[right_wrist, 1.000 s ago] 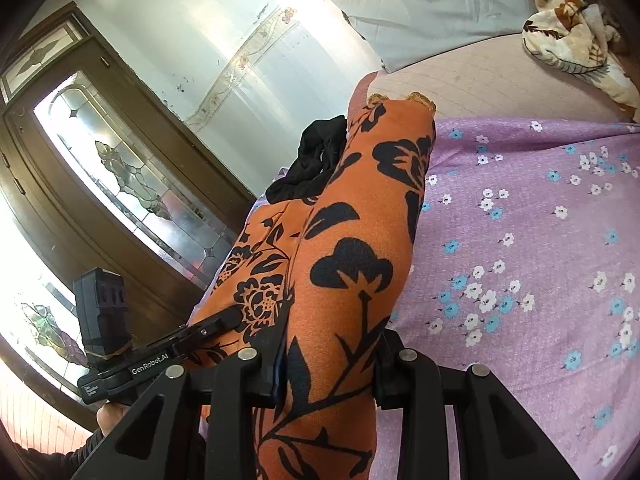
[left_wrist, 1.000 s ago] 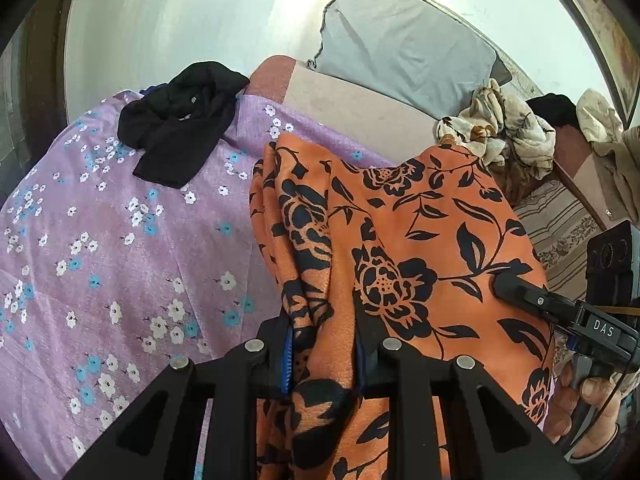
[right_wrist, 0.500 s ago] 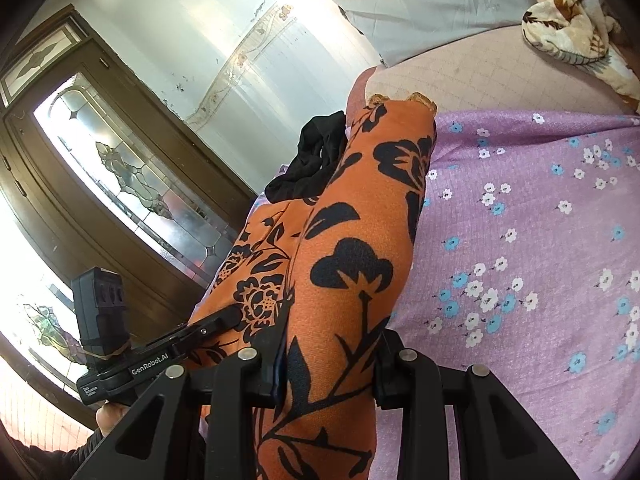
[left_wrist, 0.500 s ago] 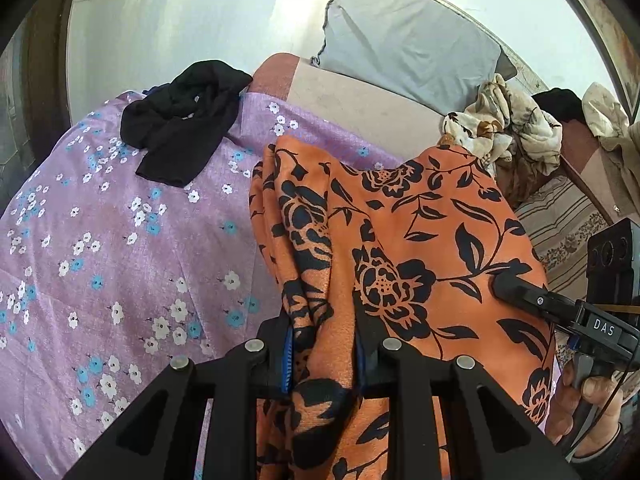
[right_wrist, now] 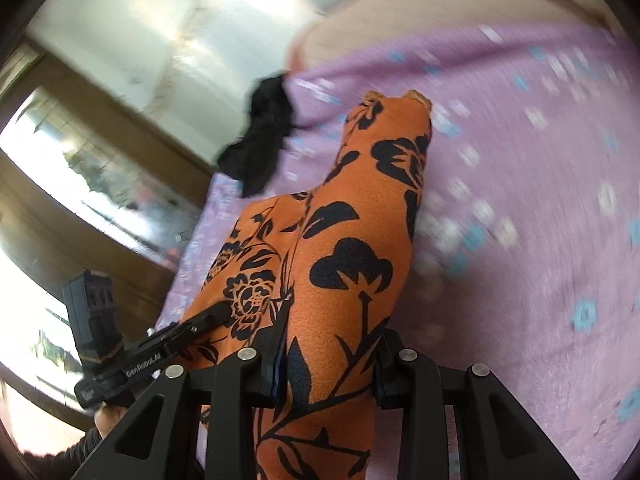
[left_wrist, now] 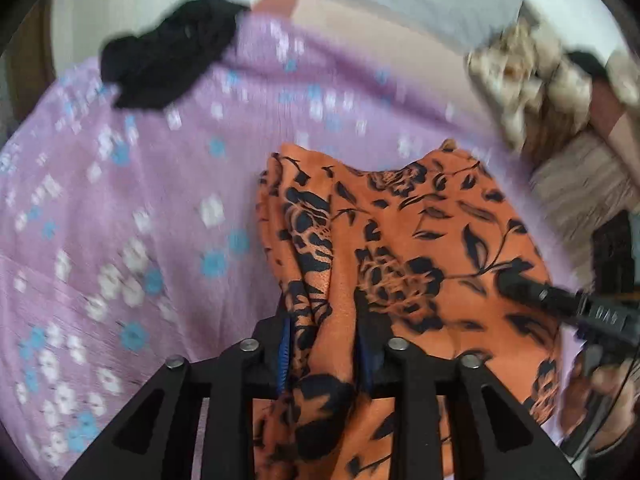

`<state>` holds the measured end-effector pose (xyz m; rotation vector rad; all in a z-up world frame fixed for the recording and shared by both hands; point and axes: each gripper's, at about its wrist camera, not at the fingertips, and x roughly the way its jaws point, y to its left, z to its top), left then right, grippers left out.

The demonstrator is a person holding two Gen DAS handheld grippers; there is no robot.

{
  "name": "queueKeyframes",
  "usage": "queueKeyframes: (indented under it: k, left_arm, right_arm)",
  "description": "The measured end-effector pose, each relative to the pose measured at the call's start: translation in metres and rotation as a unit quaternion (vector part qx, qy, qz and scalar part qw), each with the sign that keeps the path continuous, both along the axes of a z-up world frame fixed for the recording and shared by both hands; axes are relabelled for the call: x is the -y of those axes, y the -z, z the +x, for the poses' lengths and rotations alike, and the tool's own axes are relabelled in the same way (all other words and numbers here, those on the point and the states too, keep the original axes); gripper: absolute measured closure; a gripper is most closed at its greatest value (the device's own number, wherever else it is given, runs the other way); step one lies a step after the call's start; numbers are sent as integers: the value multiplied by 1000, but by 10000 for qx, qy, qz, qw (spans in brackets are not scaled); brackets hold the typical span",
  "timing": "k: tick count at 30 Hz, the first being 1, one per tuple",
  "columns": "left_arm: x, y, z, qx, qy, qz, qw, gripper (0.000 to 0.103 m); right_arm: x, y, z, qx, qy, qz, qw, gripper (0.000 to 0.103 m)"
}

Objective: Fold small clothes

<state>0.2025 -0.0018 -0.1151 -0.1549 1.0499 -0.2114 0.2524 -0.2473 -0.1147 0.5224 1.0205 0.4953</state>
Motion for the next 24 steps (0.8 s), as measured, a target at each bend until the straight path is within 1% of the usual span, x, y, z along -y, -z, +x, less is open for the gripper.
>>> queueKeyframes:
  k: [1,2,3,4,6,8,9,10,11,12,13,14,15,16,17,18,19,20,21,22,23,24]
  left_arm:
    - [-1,7,-2,-64,10,43,10000,65]
    - [-5,5,-8,95,-28,-43,9999,58]
    - [-8,1,-12,186,-82,-20,9998,55]
    - [-11,-7,-17,279,-143,68,9995,52]
    - [-17,-19,-27,426,-180,143,9988,52]
    - [-19,-26,-34,538,-253,308,9978,52]
    - [-18,-29,-40,615,-215,378,9972,52]
    - [-16,-29,-42,633,-191,424,9969,52]
    - [-12,-27,-42,605,-157,553,9965,52]
    - [-9,-21,-40,510,-137,684,9963,52]
    - [-6,-11,-35,323,-97,829,9960,51]
    - [-4,-3,-30,89,-38,943,9955,51]
    - [-4,-2,-30,30,-30,912,9958,51]
    - [-6,-6,-31,80,-62,859,9963,51]
    - [-9,-16,-37,233,-87,732,9970,51]
    - [-11,-23,-41,328,-91,722,9968,51]
    - [-14,-30,-46,432,-96,750,9962,49]
    - [-16,-37,-52,564,-139,763,9954,46]
    - [-16,-38,-55,601,-153,757,9952,44]
    - [-13,-34,-55,538,-47,792,9954,43]
    - [-10,-25,-52,390,81,873,9954,43]
    - [-7,-17,-49,248,116,993,9947,43]
  right_arm:
    - [2,8,-1,-159,89,-198,9996,62]
    - [6,16,-6,-302,127,-303,9990,55]
    - [9,15,-11,-230,181,-340,9990,51]
    - [12,8,-17,-114,299,-539,9980,42]
    - [13,-6,-24,55,463,-832,9954,42]
    - [12,-26,-32,310,683,-1006,9921,42]
    - [8,-39,-36,519,695,-917,9920,42]
    - [4,-46,-38,675,607,-758,9930,42]
    - [-6,-56,-41,848,444,-596,9936,39]
    - [-16,-60,-41,899,286,-481,9944,37]
    - [-23,-58,-37,849,152,-355,9956,30]
    - [-30,-46,-28,598,-4,-216,9980,29]
    - [-33,-30,-22,294,-3,-279,9992,29]
    - [-30,-8,-12,-198,127,-385,9990,31]
    - [-26,-4,-11,-284,264,-340,9987,34]
    - [-22,-9,-13,-169,387,-180,9989,34]
    - [-21,-18,-14,-43,401,-146,9991,32]
    - [-25,-34,-13,222,419,-264,9985,31]
    - [-27,-42,-11,362,394,-261,9982,31]
    - [-30,-48,-3,480,328,-172,9982,27]
    - [-32,-48,5,484,308,-113,9983,25]
    - [-33,-41,16,371,336,-114,9987,20]
